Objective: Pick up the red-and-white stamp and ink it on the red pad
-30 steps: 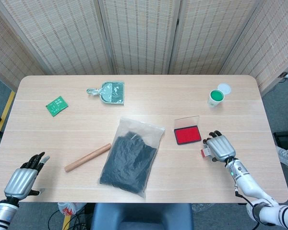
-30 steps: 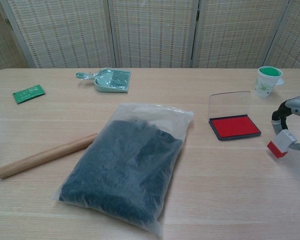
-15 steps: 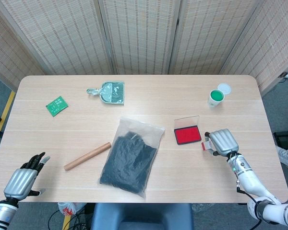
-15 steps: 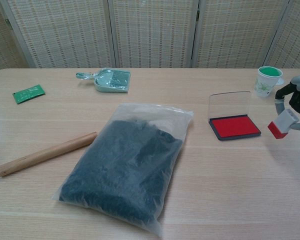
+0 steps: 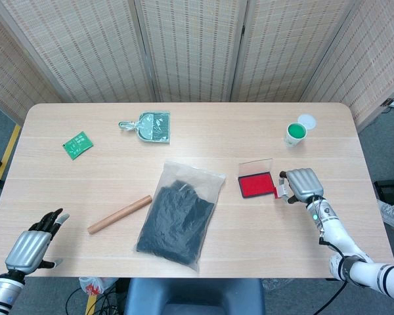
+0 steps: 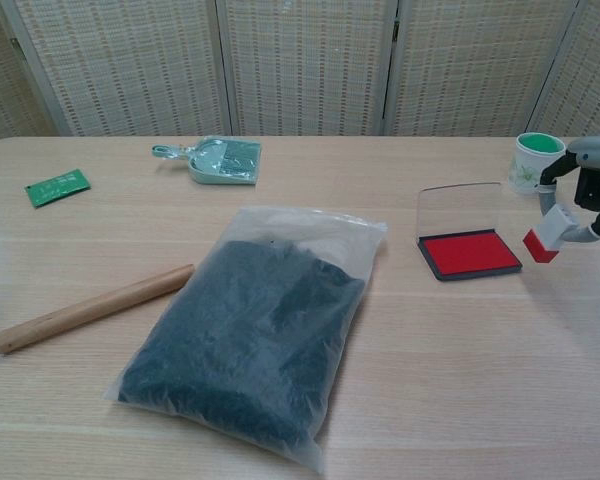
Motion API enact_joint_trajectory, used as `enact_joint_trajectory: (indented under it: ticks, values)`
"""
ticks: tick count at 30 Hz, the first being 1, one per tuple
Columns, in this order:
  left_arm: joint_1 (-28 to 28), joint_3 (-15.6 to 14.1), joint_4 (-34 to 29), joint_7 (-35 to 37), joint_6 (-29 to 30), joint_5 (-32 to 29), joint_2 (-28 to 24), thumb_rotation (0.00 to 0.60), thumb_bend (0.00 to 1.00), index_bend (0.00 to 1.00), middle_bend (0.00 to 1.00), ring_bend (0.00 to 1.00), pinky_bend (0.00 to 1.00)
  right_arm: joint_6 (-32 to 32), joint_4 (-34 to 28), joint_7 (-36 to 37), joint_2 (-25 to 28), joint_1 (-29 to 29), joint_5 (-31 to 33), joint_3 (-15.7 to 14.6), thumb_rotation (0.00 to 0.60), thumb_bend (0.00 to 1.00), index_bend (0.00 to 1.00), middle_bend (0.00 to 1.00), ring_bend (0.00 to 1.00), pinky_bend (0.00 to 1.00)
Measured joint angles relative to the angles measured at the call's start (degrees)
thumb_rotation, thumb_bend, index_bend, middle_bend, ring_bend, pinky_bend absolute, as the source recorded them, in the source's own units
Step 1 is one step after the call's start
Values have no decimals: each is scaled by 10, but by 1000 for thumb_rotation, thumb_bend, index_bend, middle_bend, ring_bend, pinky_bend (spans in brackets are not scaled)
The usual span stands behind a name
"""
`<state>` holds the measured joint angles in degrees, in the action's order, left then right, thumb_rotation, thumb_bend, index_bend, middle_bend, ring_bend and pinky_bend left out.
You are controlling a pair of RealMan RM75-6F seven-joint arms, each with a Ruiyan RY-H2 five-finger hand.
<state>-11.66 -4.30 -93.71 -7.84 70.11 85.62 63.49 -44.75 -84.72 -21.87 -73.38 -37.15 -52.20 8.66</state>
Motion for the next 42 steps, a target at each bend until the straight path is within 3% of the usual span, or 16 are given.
enact_joint_trajectory:
  ticks: [16,42]
  values:
    - [2,-6,-8,13,8,17,-8,600,70,53,0,42,267,21,65,-43,-53,-64,96,-12,600,333,870,955,775,775]
    - [11,-16,-17,47,33,53,-26,600,70,56,0,42,267,-8,96,-183,-114,-160,267,-37,600,337,870,955,775,776]
